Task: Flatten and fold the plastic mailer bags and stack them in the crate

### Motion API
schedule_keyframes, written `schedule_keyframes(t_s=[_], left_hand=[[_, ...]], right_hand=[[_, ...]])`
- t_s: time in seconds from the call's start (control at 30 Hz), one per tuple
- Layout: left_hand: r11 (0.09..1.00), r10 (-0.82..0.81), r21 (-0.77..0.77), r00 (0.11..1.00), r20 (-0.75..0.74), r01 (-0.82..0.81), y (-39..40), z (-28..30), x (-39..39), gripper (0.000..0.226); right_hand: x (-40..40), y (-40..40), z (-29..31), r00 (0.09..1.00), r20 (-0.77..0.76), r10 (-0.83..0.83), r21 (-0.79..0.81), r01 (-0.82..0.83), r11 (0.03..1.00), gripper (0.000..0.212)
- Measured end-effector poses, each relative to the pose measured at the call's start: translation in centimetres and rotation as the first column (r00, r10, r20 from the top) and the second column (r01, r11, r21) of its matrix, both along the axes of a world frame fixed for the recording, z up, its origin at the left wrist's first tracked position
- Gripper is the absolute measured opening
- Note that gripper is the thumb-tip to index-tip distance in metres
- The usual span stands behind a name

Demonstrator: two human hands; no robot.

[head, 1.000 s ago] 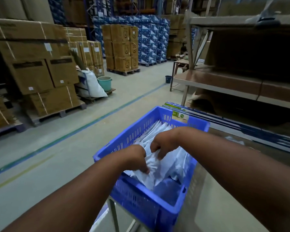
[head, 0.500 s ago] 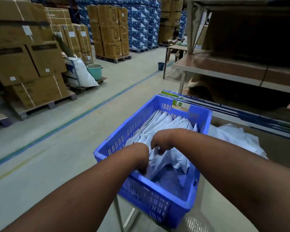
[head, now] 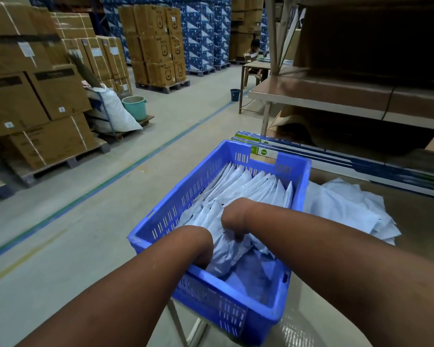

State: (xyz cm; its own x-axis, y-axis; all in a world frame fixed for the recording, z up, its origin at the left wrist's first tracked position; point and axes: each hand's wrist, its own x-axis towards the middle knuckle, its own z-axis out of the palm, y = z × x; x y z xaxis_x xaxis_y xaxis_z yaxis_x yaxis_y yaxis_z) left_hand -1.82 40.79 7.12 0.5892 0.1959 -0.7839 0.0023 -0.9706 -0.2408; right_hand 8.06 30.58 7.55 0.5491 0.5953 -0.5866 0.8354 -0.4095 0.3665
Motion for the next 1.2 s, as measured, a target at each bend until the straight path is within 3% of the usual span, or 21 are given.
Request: schedule_keyframes(t_s=[0.13,0.27,0.37,0.47,0.63,0.73,0.93,1.2], left_hand=[[1.000,0.004,-0.001,0.999,-0.032,-0.004,-0.1,0.7,-0.3,0.020],[1.000,0.011,-0.007,1.000,-0.028,-0.011,-0.3,1.0,-0.4,0.027],[0.999,0.050,-0.002,0.999,-0.002,-0.050,0.0,0.8,-0.3,0.021],[0.992,0.125,0.011,0.992,0.014,-0.125,0.0,1.1,-0.5,0.028],[0.965,0.261,-0.061,0.939,0.225,-0.253,-0.4,4.4,-0.2,0.049],[0.983,0.182,-0.085,0.898,0.400,-0.161,-1.4,5.2,0.4,0.042],[0.995,0.095,-0.055,0.884,0.457,-0.079,-4.8,4.9,1.2,0.039],[0.979,-0.032,-0.108,0.650,0.759,0.174,-16.8,10.4,5.2,0.011]], right_hand=[[0.7,0.0,0.1,0.991,0.136,0.005,0.129,-0.022,0.991,0.038],[1.4,-0.3,0.3,0.990,0.141,0.006,0.133,-0.025,0.991,0.024],[1.4,-0.5,0.5,0.991,0.134,-0.015,0.148,-0.005,0.989,0.013],[1.5,-0.5,1.1,0.992,0.119,-0.049,0.188,0.026,0.982,0.015],[2.3,-1.5,2.8,0.993,0.056,-0.101,0.280,0.081,0.957,0.011],[2.3,-3.3,4.4,0.998,0.030,-0.057,0.376,0.041,0.926,0.021],[0.8,-9.4,6.3,0.999,0.016,-0.050,0.517,0.035,0.855,0.030],[0.2,-21.3,10.7,0.982,0.038,-0.184,0.662,0.113,0.740,0.020]])
